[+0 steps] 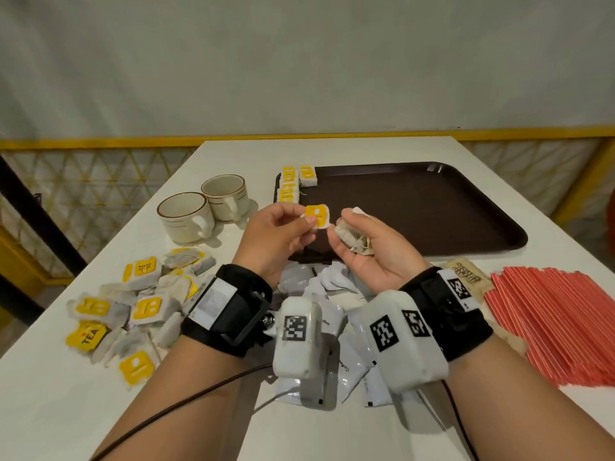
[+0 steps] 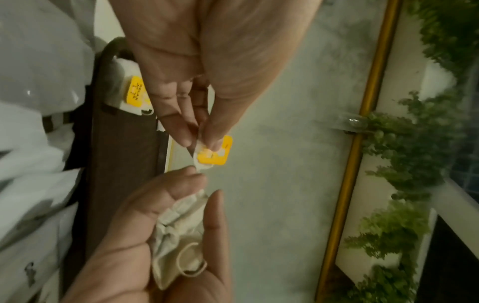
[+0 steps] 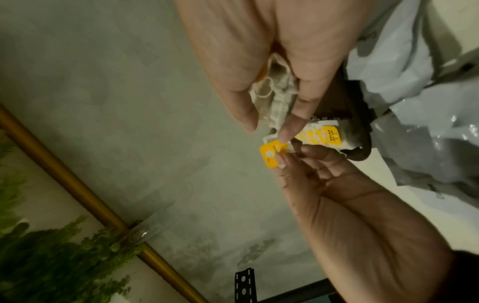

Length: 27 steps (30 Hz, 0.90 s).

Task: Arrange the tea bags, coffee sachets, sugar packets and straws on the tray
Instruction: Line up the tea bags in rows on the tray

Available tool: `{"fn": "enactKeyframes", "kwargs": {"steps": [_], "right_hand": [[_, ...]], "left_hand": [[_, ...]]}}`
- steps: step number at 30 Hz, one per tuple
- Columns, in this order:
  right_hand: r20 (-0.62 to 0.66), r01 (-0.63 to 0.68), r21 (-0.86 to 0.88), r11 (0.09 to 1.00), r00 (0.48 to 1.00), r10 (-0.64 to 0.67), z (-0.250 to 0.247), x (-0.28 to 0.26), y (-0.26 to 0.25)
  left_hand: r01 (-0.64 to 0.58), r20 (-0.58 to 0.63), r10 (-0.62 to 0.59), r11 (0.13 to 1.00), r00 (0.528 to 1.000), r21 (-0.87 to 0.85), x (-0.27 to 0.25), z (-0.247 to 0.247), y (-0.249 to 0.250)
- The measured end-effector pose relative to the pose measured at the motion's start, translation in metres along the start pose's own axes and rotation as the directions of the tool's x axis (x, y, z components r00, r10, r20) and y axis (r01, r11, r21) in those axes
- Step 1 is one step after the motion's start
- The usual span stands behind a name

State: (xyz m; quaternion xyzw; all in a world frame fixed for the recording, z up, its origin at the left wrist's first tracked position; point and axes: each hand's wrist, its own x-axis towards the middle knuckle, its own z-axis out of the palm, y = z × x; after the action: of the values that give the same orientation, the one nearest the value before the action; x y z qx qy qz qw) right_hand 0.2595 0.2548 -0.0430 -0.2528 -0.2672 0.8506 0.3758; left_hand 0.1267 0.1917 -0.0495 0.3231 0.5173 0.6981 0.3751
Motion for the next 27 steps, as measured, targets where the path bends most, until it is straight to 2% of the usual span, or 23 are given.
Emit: {"fn": "enactKeyframes", "kwargs": {"steps": [3, 5, 9, 12, 14, 17, 20, 23, 27], "right_hand": [[0.004, 0.041, -0.064, 0.997, 0.999, -0.040, 0.000, -0.001, 0.001], [0.021, 0.069, -0.116, 0.991, 0.998, -0.067, -0.001, -0.002, 0.001], [0.106, 0.094, -0.284, 0.954, 0.992, -0.066, 0.000, -0.007, 0.000], [0.114, 0.122, -0.348, 0.930, 0.990, -0.087, 0.000, -0.008, -0.002], [0.096, 0.129, -0.367, 0.921, 0.990, -0.101, 0.000, -0.008, -0.004], [0.099, 0.103, -0.443, 0.891, 0.993, -0.065, -0.002, -0.008, -0.005], [0.150, 0.080, -0.539, 0.839, 0.989, 0.003, -0.003, -0.009, -0.002], [0.193, 0.067, -0.575, 0.816, 0.980, 0.056, -0.004, -0.010, -0.002], [0.224, 0.091, -0.568, 0.818, 0.973, 0.047, -0.005, -0.008, -0.004]], "left_hand": [[-0.107, -0.009, 0.109, 0.989, 0.994, 0.098, -0.001, -0.001, 0.002], [-0.135, 0.001, 0.136, 0.982, 0.991, 0.130, -0.001, -0.001, 0.003], [-0.080, 0.090, 0.076, 0.996, 0.993, 0.045, 0.000, -0.003, 0.002], [-0.071, 0.105, 0.069, 0.997, 0.992, 0.016, 0.000, -0.005, 0.005], [-0.085, 0.154, 0.073, 0.993, 0.985, 0.076, 0.000, -0.009, 0.009], [-0.088, 0.291, 0.033, 0.980, 0.956, 0.179, -0.005, -0.012, 0.015], [-0.071, 0.351, 0.019, 0.988, 0.936, 0.136, -0.010, -0.010, 0.020], [-0.081, 0.337, 0.040, 0.991, 0.941, 0.110, -0.012, -0.011, 0.023], [-0.118, 0.267, 0.076, 0.983, 0.961, 0.143, -0.010, -0.013, 0.022]]}}
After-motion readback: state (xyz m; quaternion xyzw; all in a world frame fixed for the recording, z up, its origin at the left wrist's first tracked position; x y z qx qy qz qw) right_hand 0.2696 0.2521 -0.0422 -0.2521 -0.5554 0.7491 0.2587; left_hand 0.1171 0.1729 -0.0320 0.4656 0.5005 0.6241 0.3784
